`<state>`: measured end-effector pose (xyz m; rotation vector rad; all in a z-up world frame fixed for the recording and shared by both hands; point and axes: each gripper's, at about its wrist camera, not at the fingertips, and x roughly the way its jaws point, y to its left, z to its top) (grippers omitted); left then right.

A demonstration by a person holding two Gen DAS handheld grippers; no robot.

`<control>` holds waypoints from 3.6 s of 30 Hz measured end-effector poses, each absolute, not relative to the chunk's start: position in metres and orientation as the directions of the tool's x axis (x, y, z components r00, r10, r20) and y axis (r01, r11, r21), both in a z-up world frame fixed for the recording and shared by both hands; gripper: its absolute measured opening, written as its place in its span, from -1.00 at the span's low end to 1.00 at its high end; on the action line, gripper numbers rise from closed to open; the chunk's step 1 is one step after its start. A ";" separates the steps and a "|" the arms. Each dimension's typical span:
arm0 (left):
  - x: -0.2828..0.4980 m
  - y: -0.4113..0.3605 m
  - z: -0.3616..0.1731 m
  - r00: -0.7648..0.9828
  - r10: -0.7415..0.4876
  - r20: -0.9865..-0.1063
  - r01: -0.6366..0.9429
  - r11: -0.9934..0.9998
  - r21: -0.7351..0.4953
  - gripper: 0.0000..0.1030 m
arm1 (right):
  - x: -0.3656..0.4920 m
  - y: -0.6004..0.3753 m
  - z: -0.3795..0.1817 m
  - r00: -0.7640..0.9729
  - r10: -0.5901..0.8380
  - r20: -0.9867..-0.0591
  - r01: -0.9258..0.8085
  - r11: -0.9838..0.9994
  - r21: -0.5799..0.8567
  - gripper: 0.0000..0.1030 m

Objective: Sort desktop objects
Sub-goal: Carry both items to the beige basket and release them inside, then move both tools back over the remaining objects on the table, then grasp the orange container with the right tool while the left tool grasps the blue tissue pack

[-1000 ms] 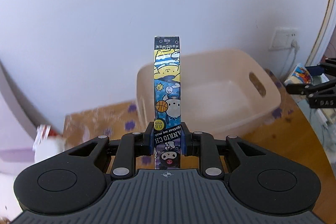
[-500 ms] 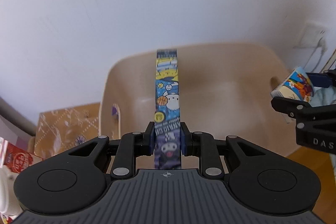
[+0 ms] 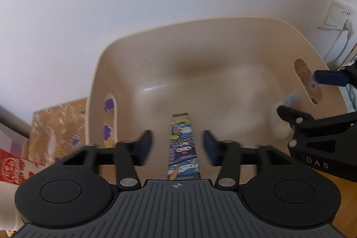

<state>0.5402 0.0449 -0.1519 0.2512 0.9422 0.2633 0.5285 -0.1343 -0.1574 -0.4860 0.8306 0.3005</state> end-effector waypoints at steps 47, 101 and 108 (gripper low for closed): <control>0.306 0.071 -0.177 0.494 0.325 -0.806 0.033 0.920 0.391 0.39 | 0.305 -0.230 -0.165 0.514 0.122 -0.849 -0.325 0.944 -0.061 1.00; 0.330 0.051 -0.252 0.456 0.163 -0.875 0.279 0.908 0.314 -0.09 | 0.301 -0.219 -0.237 0.366 0.131 -0.921 -0.314 0.949 0.010 -0.03; 0.314 0.045 -0.256 0.450 0.207 -0.869 0.263 0.899 0.350 -0.10 | 0.281 -0.228 -0.234 0.348 0.163 -0.923 -0.313 0.949 0.050 -0.03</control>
